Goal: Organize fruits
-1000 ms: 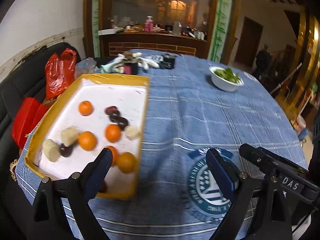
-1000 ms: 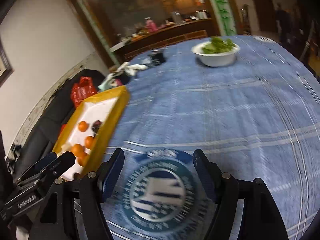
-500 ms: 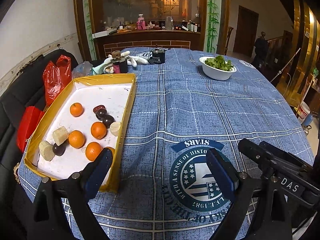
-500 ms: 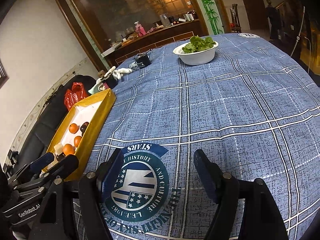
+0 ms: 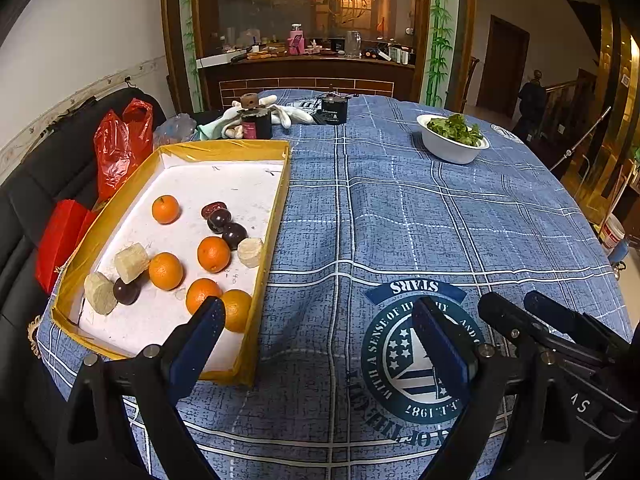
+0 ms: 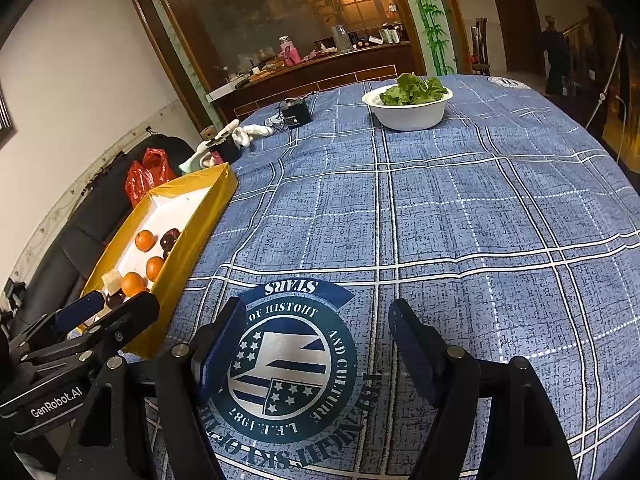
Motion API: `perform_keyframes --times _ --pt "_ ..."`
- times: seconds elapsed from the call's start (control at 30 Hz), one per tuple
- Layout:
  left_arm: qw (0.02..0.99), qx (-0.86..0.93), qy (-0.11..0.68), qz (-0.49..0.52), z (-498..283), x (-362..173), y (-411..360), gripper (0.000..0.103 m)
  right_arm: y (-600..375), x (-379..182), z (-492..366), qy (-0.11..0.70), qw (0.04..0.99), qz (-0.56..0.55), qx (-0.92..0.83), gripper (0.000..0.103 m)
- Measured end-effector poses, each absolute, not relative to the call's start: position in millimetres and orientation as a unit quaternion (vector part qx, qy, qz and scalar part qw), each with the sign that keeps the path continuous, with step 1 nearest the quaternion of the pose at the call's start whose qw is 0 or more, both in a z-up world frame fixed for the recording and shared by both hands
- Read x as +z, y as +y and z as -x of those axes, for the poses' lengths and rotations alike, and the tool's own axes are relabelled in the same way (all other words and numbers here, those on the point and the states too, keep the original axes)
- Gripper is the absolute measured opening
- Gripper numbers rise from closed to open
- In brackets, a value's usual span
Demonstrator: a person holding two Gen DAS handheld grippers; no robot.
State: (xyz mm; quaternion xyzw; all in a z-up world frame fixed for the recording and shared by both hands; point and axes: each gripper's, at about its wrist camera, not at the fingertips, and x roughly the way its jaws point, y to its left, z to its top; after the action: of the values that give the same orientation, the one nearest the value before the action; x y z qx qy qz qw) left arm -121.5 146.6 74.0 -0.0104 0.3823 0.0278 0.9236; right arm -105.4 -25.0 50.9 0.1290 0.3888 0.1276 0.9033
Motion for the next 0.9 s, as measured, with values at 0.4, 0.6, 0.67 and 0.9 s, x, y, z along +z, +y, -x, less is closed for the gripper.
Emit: perform_keyframes --times 0.4,0.6,0.67,0.9 --pt "0.925 0.030 0.378 0.022 123.1 73.5 156.5 0.094 -15.0 48.2 105.3 0.396 0.903 -0.115 0.123 0.082" --pt "0.925 0.032 0.377 0.030 124.5 73.1 163.1 0.094 -10.0 47.3 105.9 0.399 0.902 -0.110 0.122 0.082" --pt "0.925 0.032 0.378 0.032 124.8 72.5 164.6 0.094 -7.6 47.3 106.1 0.399 0.902 -0.106 0.122 0.082" --pt "0.925 0.030 0.378 0.035 125.1 71.6 166.6 0.094 -3.7 46.2 106.6 0.401 0.903 -0.101 0.121 0.082"
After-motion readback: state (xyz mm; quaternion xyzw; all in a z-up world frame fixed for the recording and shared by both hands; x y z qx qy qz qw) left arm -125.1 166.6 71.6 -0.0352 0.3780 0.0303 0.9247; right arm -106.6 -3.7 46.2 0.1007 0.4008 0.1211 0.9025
